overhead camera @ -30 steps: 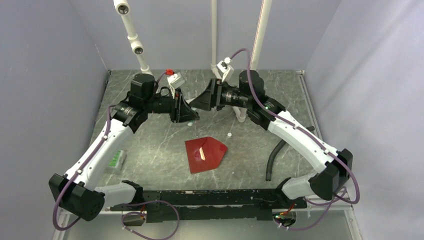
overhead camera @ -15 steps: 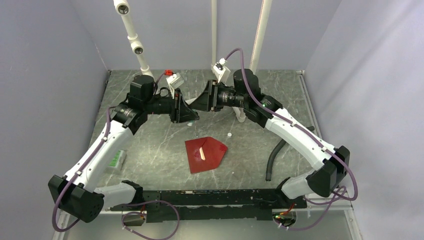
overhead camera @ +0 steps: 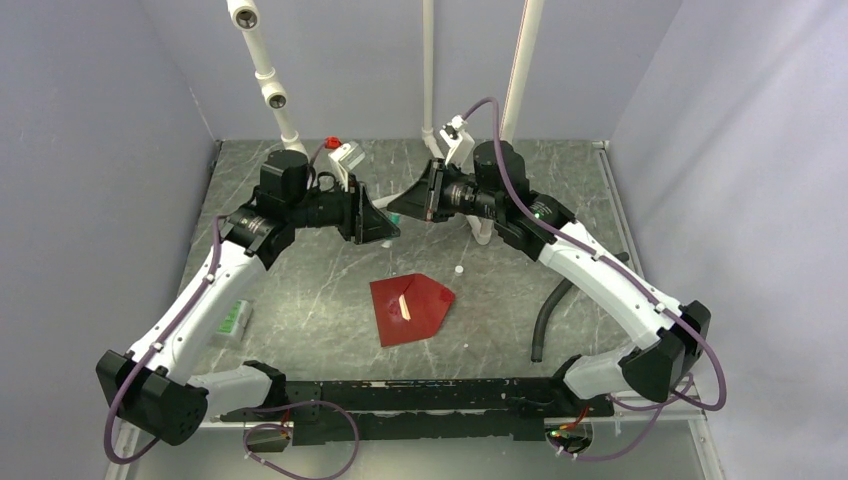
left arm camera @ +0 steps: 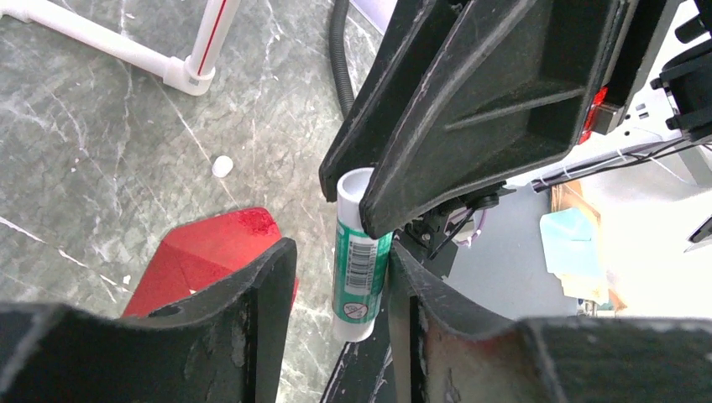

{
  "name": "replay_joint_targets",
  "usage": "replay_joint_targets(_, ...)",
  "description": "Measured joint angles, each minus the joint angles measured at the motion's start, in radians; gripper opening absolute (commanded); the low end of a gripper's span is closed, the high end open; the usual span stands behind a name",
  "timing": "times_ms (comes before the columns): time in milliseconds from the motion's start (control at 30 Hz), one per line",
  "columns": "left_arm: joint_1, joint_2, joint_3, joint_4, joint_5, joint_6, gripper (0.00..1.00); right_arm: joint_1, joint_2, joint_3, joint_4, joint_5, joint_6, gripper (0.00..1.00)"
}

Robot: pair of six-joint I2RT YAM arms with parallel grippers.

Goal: Place the letter into the envelope and seal it

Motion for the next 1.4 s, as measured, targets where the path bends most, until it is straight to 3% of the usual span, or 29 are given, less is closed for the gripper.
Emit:
replay_joint_targets(167,0.0,-0.004,-0.012,0.012,-0.008,-0.018,0.54,-0.004,-0.009,-0.006,-0.001,0.012,0.016,0.0)
replay_joint_targets(233,0.0,-0.004,-0.019,0.021,-0.007,-0.032,0.5,-0.005,-0.01,-0.01,-0.001,0.01,0.024,0.01)
replay_joint_targets(300,0.0,-0.004,-0.029,0.037,-0.003,-0.044,0.36,-0.005,-0.01,-0.013,0.0,0.008,0.031,0.01)
replay_joint_targets(400,-0.001,-0.004,-0.038,0.058,0.012,-0.067,0.05,-0.007,-0.01,-0.021,0.001,0.01,0.037,0.02)
replay_joint_targets(433,-0.005,-0.005,-0.04,0.067,0.019,-0.067,0.03,-0.009,-0.01,-0.023,0.0,0.01,0.043,0.04)
replay_joint_targets(567,-0.005,-0.012,-0.061,0.102,0.035,-0.062,0.03,-0.014,-0.009,-0.024,-0.001,-0.005,0.036,0.47)
replay_joint_targets(667,-0.003,-0.025,-0.078,0.114,0.057,-0.055,0.02,-0.017,-0.003,-0.013,-0.023,-0.072,-0.032,0.57)
replay_joint_targets(867,0.001,-0.017,-0.036,0.061,0.201,-0.006,0.02,-0.077,0.002,0.003,-0.061,-0.313,-0.241,0.5)
replay_joint_targets(1067,0.0,0.017,0.024,-0.051,0.358,0.072,0.02,-0.089,0.011,0.051,-0.076,-0.52,-0.36,0.29)
replay_joint_targets(1300,0.004,0.024,0.046,-0.124,0.395,0.125,0.02,-0.089,0.047,0.081,-0.086,-0.616,-0.379,0.03)
replay_joint_targets(1400,0.006,0.025,0.048,-0.148,0.372,0.135,0.02,-0.089,0.061,0.081,-0.087,-0.613,-0.366,0.0)
